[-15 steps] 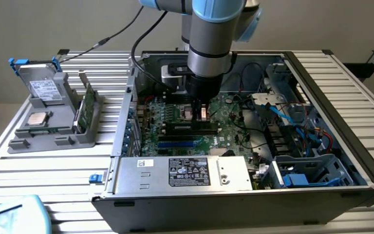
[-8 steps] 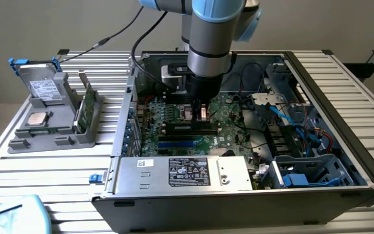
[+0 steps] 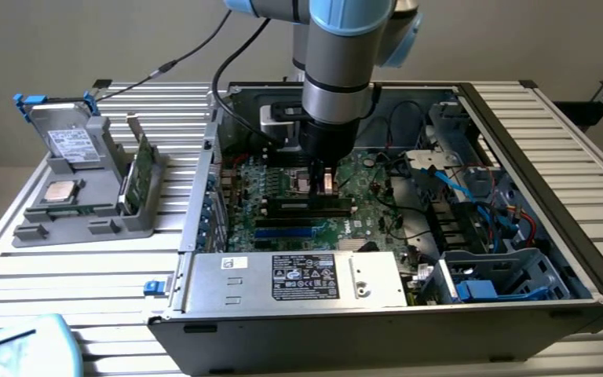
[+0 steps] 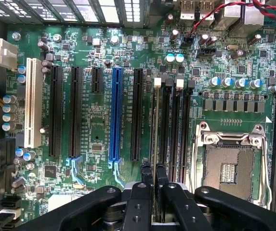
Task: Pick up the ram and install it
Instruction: 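Insert the ram into the slot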
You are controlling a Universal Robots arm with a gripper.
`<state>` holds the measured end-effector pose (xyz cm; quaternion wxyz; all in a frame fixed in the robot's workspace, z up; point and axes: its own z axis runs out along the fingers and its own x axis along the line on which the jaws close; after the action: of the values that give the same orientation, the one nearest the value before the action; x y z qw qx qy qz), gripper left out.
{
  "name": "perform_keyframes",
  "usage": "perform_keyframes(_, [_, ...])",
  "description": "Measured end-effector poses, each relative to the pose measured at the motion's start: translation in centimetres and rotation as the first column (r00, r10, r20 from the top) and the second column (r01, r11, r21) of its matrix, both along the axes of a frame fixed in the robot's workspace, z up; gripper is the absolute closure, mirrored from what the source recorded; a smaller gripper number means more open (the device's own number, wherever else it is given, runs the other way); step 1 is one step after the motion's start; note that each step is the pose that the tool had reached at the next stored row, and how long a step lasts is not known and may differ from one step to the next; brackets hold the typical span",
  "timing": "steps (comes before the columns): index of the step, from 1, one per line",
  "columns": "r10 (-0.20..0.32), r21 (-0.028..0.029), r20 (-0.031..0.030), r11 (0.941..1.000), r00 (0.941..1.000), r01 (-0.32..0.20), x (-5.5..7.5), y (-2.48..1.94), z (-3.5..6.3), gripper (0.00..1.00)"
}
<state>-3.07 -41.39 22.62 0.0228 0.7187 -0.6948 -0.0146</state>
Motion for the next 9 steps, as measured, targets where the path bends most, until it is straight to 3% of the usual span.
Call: perform_keyframes(9, [-0.001, 0.0, 0.0006, 1.0, 1.0, 0.001, 0.0, 0.04, -0.16, 0.86])
